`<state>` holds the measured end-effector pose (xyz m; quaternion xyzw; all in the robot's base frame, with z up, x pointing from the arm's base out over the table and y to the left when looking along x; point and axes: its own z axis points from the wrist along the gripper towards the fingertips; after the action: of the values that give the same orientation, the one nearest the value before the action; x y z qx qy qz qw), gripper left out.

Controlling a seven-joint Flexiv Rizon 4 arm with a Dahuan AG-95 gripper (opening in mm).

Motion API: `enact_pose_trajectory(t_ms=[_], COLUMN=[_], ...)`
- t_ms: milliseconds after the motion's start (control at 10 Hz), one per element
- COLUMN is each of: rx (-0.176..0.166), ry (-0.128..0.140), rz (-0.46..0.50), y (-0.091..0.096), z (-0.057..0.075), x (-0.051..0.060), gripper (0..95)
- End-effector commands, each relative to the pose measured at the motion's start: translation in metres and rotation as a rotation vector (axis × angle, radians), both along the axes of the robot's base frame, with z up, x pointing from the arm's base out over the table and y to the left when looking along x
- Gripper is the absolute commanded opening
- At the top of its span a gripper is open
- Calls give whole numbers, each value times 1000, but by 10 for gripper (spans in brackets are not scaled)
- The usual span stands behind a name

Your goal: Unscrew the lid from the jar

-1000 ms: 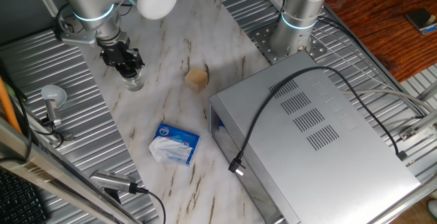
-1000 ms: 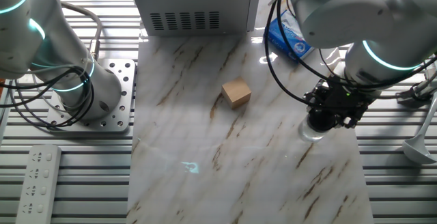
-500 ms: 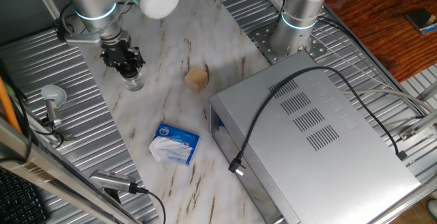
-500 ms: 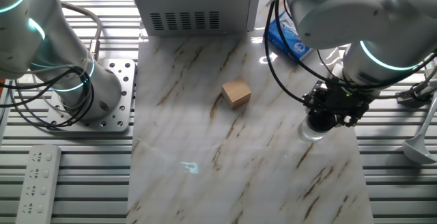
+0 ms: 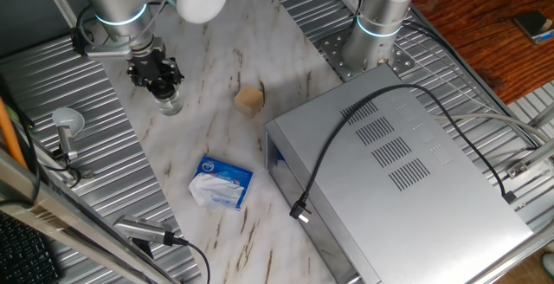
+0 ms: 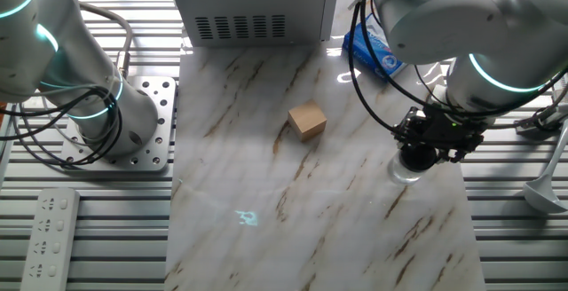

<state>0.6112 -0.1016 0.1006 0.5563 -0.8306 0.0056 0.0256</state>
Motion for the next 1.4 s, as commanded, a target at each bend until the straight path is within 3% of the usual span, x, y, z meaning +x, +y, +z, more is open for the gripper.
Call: enact_pose_trajectory(t_ms=[100,600,1100,1200,1400], rx=[3,4,6,7,10], ry=[1,3,-2,-2,-2], rz=[66,156,169,167,165], y=[0,0,0,0,0], z=[-6,-6,-6,-6,-6], x=[0,0,0,0,0], gripper=[570,570,570,760,760])
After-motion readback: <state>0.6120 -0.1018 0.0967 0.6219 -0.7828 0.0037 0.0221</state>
